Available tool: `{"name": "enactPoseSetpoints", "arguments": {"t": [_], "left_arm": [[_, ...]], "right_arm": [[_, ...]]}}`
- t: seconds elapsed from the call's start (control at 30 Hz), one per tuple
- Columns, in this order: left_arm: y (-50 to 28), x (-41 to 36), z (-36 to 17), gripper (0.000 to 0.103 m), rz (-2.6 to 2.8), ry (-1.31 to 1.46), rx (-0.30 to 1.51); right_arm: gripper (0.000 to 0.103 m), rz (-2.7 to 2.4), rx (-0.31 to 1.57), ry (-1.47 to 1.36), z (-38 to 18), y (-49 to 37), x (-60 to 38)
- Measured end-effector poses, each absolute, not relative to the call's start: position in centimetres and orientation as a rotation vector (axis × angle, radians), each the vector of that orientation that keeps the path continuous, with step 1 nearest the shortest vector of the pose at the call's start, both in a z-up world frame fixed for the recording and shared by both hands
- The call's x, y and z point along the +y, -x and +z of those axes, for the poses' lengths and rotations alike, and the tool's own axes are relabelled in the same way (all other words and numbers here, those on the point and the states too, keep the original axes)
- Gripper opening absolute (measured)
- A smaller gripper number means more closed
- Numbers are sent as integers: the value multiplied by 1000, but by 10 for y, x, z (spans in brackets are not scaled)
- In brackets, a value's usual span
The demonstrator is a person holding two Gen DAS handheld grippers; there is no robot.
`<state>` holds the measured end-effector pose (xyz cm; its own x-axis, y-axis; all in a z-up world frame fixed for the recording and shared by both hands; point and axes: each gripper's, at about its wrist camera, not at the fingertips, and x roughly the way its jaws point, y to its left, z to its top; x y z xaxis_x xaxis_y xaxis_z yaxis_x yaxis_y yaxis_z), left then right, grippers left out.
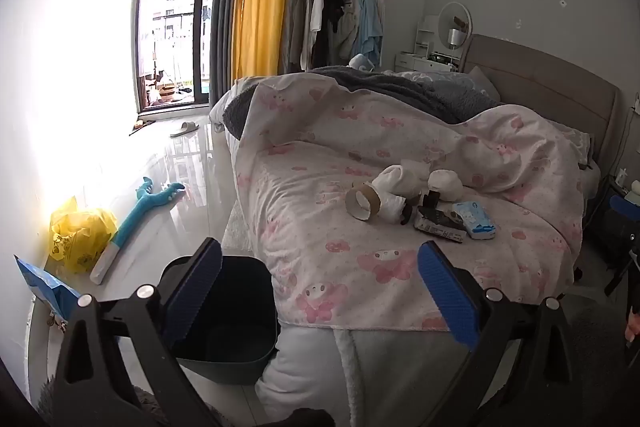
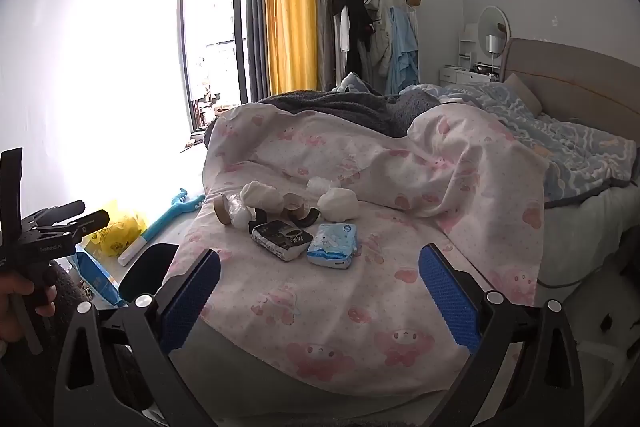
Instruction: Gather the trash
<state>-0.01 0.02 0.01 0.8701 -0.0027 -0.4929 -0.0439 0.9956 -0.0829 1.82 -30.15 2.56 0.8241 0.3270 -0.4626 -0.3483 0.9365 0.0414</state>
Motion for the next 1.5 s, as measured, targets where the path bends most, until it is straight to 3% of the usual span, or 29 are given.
{"name": "enactPoseSetpoints", "arguments": {"t": [1.5], "left_arm": [[0, 0, 0, 100, 23, 89, 526]], "right_arm": [[100, 359, 478, 44, 26, -18, -301]]}}
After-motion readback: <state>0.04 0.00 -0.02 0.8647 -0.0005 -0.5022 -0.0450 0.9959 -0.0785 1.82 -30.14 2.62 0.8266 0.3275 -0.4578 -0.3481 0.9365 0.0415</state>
